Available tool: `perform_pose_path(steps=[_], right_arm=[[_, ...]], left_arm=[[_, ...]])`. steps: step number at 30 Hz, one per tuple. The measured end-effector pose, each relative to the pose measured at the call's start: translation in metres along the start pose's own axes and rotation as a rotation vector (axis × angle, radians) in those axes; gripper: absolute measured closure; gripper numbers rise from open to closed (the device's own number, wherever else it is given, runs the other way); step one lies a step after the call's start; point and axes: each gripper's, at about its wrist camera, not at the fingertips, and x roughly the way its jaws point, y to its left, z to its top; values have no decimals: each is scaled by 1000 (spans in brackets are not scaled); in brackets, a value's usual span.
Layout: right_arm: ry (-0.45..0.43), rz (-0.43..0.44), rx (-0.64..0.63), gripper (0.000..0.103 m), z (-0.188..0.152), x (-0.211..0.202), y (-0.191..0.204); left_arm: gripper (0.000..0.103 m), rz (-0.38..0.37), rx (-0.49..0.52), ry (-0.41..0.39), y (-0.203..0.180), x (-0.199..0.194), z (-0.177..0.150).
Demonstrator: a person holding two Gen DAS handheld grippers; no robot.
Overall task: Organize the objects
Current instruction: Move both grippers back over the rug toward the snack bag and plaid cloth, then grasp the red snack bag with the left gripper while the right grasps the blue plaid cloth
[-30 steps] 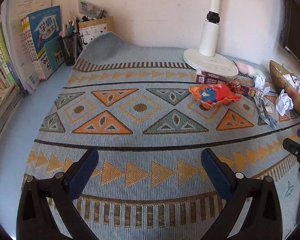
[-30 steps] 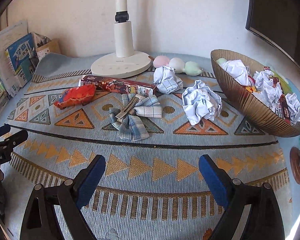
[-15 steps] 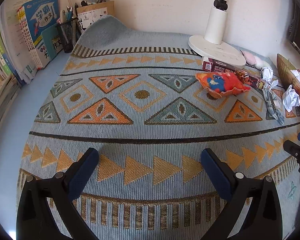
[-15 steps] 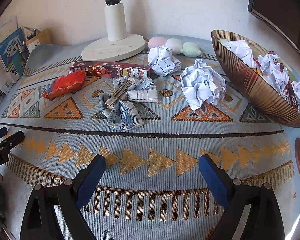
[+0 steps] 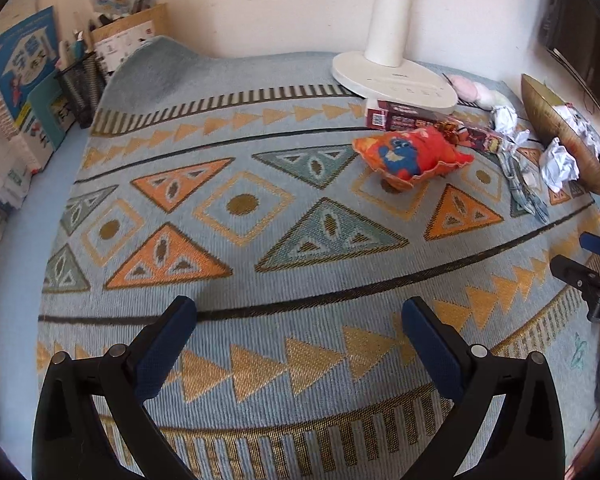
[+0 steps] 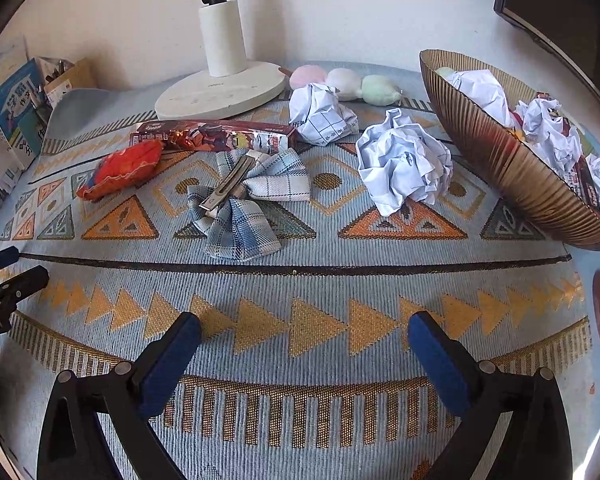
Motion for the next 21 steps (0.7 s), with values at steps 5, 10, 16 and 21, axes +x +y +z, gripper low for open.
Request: perform_pose_path(steps=[5,10,16,21], right_arm=[[-4,138,47,1,12,-5,1],[-15,143,7,1,40,-1,20],[32,123,32,27,64,26,29],[-10,63,14,55,67,27,33]], left_arm=[[1,-148,79,-51,-6,9,42],[1,-210,208,-1,-26,35,71],[1,-188,320,-32,-44,50,88],[25,-215,414,-19,-60,52,93]])
